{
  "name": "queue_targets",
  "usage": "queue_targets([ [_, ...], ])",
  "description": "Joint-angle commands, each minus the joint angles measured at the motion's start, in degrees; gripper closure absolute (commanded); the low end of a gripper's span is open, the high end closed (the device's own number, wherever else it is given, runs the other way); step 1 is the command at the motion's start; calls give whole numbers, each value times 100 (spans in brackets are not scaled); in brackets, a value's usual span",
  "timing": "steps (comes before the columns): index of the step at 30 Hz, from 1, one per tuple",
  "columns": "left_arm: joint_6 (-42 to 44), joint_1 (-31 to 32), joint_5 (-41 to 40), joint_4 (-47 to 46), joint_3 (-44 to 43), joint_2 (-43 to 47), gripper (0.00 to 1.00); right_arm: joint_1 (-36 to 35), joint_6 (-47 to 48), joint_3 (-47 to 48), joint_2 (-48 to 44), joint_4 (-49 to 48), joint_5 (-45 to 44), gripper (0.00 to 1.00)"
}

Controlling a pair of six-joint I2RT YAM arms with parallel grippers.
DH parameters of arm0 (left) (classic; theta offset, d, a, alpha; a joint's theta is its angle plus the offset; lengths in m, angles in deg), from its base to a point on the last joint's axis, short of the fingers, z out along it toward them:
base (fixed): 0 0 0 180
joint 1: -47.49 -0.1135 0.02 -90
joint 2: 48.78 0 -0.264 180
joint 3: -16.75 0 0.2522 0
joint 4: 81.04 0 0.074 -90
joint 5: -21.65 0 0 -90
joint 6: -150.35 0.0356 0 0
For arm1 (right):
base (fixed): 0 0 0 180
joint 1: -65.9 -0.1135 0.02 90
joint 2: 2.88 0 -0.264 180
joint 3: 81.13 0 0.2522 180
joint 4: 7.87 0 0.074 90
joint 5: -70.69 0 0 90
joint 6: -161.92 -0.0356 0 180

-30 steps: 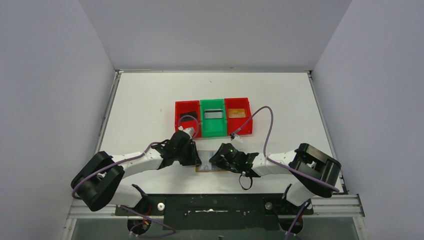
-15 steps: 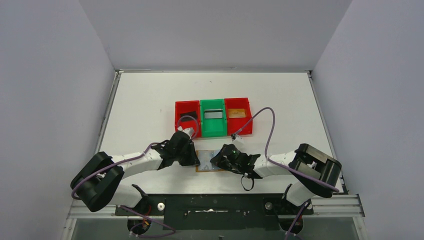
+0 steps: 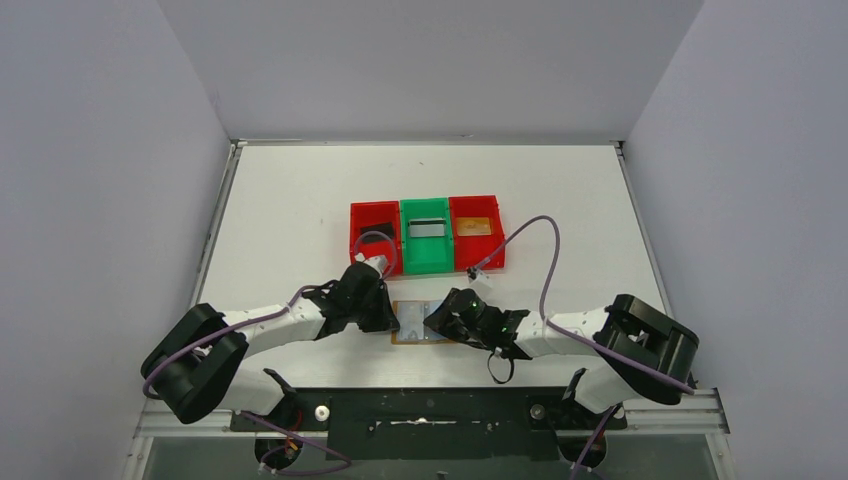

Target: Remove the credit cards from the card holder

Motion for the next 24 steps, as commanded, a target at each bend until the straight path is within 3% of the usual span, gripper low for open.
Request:
queue_targets([
  [1, 54, 36, -175, 262, 107, -1, 100, -20, 67, 115, 34, -102, 34, 80],
  [5, 54, 38, -149, 255, 109, 21, 100, -31, 252, 373, 354, -53, 147, 71],
  [10, 63, 36, -150, 270, 115, 37, 100, -138, 345, 689, 651, 315, 30, 71],
  [17, 54, 36, -168, 262, 118, 30, 100, -358, 411, 1181, 693, 1380, -585, 90],
  [21, 50, 36, -230, 343, 100, 26, 100, -334, 372, 952, 399, 1176, -643, 99],
  [24, 54, 36, -250, 359, 100, 30, 100, -237, 401, 713, 158, 780, -473, 100],
])
